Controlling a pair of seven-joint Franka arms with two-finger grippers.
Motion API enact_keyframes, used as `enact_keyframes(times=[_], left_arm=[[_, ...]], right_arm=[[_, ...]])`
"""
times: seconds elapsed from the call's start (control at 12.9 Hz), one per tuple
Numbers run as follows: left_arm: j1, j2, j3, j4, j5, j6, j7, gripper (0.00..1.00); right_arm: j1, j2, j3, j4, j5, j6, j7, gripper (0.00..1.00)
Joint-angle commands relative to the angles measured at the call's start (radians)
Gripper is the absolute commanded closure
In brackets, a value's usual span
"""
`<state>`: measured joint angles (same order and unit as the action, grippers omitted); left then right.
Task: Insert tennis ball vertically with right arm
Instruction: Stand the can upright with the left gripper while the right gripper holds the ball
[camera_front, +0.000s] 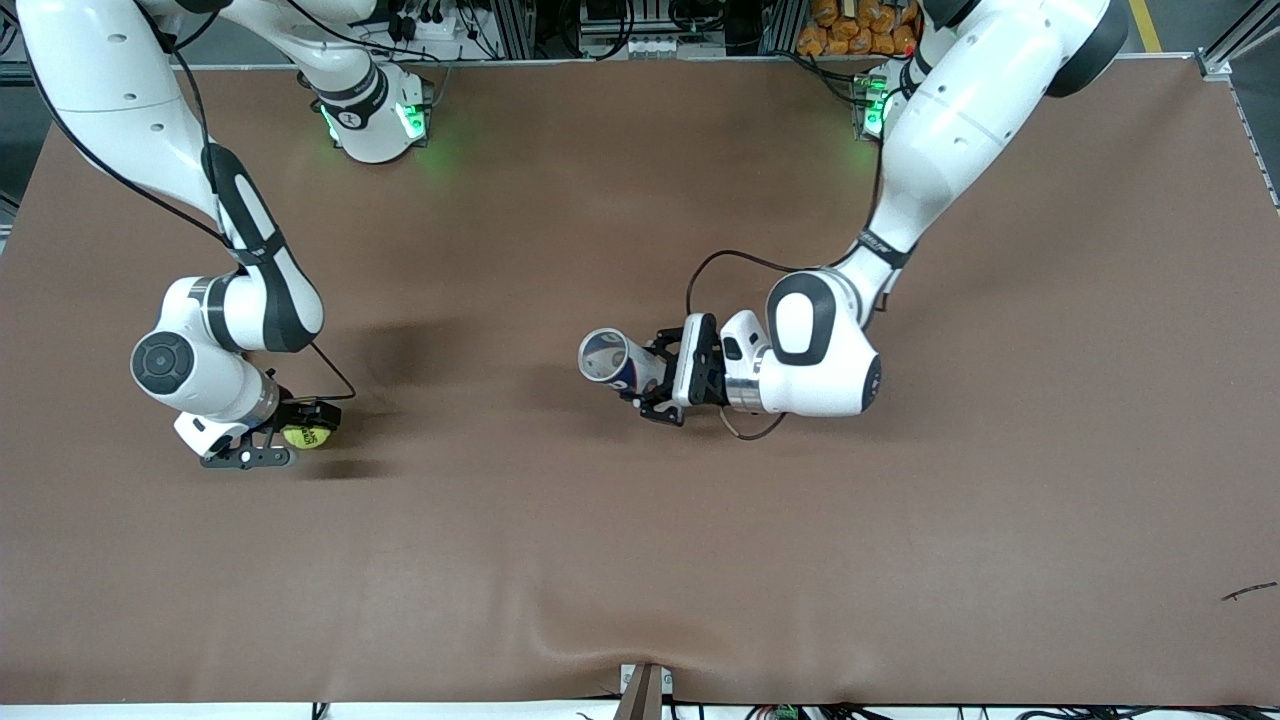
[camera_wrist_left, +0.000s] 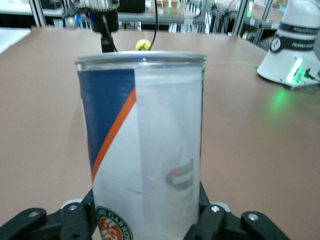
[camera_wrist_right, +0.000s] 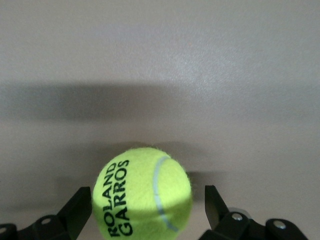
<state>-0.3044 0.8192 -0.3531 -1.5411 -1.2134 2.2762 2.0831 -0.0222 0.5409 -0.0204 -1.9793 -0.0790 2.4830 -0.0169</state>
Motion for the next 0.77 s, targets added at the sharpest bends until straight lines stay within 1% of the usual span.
enact_keyframes(times=[0.0, 0.08, 0.23, 0.39, 0.46, 0.54, 0.7], left_arm=[[-0.038, 0.044, -0.004, 0.055, -0.147, 0.014, 0.09, 0.28], [-0.042, 0.064, -0.006, 0.059, -0.241, 0.014, 0.162, 0.28], [-0.084, 0.093, -0.004, 0.059, -0.438, 0.012, 0.294, 0.28], [-0.133, 0.138, -0.006, 0.059, -0.584, 0.012, 0.412, 0.28], [-0.15, 0.152, -0.006, 0.059, -0.659, 0.009, 0.473, 0.28], [-0.16, 0.155, -0.006, 0.059, -0.708, 0.006, 0.503, 0.28], [-0.208, 0.158, -0.004, 0.058, -0.786, 0.005, 0.517, 0.28]], right_arm=[[0.004, -0.006, -0.001, -0.012, -0.03, 0.01, 0.0, 0.69], [0.004, -0.007, -0.001, -0.007, -0.033, 0.011, -0.003, 0.78], [-0.004, -0.016, -0.001, 0.013, -0.033, 0.008, -0.011, 0.78], [-0.027, -0.033, -0.006, 0.048, -0.033, -0.003, -0.021, 0.78], [-0.059, -0.059, -0.004, 0.056, -0.033, -0.004, -0.059, 0.78], [-0.082, -0.085, -0.004, 0.063, -0.031, -0.024, -0.11, 0.77], [-0.122, -0.136, -0.001, 0.089, -0.028, -0.155, -0.246, 0.77]])
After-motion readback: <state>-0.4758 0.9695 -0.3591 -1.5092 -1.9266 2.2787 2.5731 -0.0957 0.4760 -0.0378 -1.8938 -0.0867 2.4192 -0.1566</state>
